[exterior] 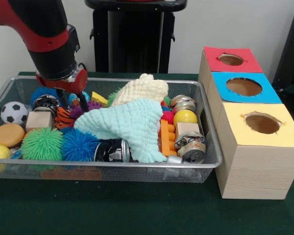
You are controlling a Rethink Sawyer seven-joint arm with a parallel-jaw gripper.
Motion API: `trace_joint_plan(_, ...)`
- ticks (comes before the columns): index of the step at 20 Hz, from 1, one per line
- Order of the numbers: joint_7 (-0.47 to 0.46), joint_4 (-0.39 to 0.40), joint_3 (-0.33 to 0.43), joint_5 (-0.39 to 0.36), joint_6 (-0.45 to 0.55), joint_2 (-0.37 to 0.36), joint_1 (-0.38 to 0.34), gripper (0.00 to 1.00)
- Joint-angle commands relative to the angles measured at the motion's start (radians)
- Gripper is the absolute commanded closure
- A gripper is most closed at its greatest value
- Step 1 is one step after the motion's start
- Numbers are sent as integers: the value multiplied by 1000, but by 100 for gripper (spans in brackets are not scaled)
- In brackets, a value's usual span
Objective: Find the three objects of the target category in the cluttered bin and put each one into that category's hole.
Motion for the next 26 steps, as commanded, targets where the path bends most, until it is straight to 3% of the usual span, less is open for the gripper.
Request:
trace_joint_plan(1, 83, 77, 13, 38, -69, -28, 4, 0)
trace_joint_plan(10, 52, 75, 14, 63, -18, -71, -13, 0)
trace_joint_plan(15, 65, 21, -5, 63, -3, -30, -1, 0)
trace_joint_plan(18, 60, 19, -8, 42, -81, -22, -12, 0)
trace_joint_plan(22, 11, -79, 12, 13, -123, 44, -21, 0)
trace_joint_plan(26, 84, -131, -29, -34, -270, 60, 21, 0)
